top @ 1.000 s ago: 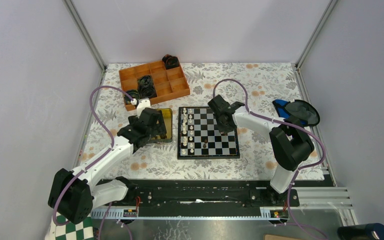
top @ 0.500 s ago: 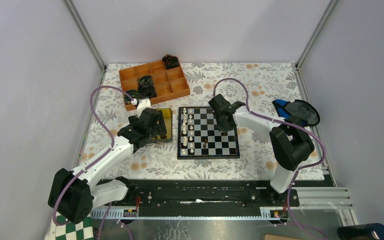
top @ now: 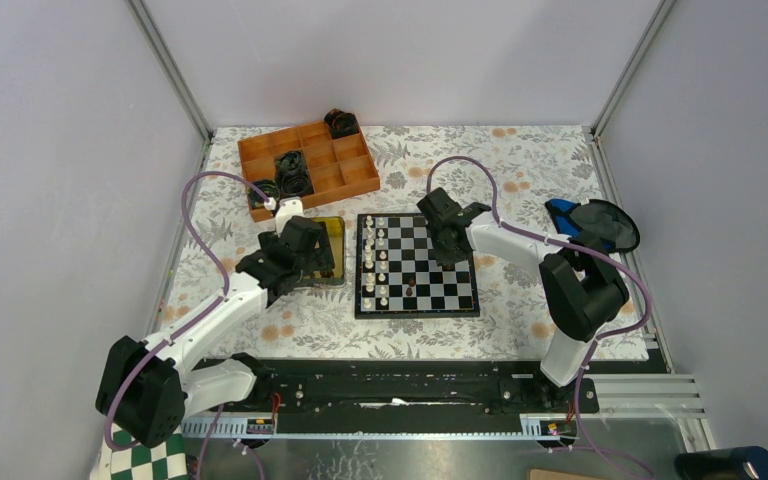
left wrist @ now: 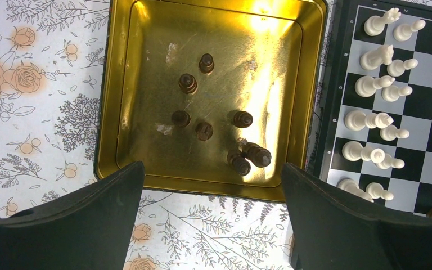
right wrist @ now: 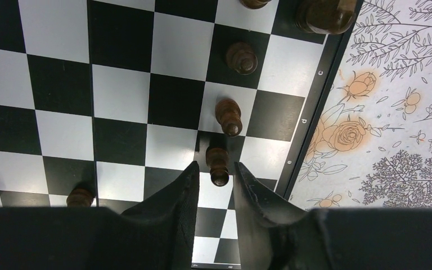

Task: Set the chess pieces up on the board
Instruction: Place the chess piece on the chessboard, then pick up the chess piece from the chessboard, then place the chess piece on the chessboard.

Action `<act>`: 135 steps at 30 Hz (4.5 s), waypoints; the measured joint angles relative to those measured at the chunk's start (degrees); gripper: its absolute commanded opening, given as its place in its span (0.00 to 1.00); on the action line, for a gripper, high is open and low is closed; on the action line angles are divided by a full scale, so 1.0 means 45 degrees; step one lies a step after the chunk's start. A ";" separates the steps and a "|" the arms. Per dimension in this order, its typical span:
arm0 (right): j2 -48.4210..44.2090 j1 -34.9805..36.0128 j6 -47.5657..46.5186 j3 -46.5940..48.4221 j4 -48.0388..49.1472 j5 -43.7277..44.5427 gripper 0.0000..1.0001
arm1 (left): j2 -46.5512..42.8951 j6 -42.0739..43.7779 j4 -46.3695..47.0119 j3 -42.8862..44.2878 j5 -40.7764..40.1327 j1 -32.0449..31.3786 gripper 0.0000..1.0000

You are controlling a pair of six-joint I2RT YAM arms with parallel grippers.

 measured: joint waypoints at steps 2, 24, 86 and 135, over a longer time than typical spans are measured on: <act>0.0000 0.0000 0.0000 0.0000 0.0000 0.0005 0.38 | 0.0000 0.0000 0.0000 0.0000 -0.0005 -0.0010 0.99; -0.0928 0.1501 -0.0155 0.1870 -0.1190 0.0005 0.51 | 0.0000 0.0000 -0.0005 0.0000 -0.0010 -0.0083 0.99; 0.1127 0.2773 0.0170 0.1515 -0.0588 -0.1171 0.04 | 0.0243 0.0000 -0.0189 0.0005 -0.0189 -0.0257 0.99; -0.1457 0.0563 0.0588 -0.0835 -0.0971 -0.0573 0.03 | 0.0209 0.0000 -0.0272 0.0005 -0.0296 -0.0583 0.99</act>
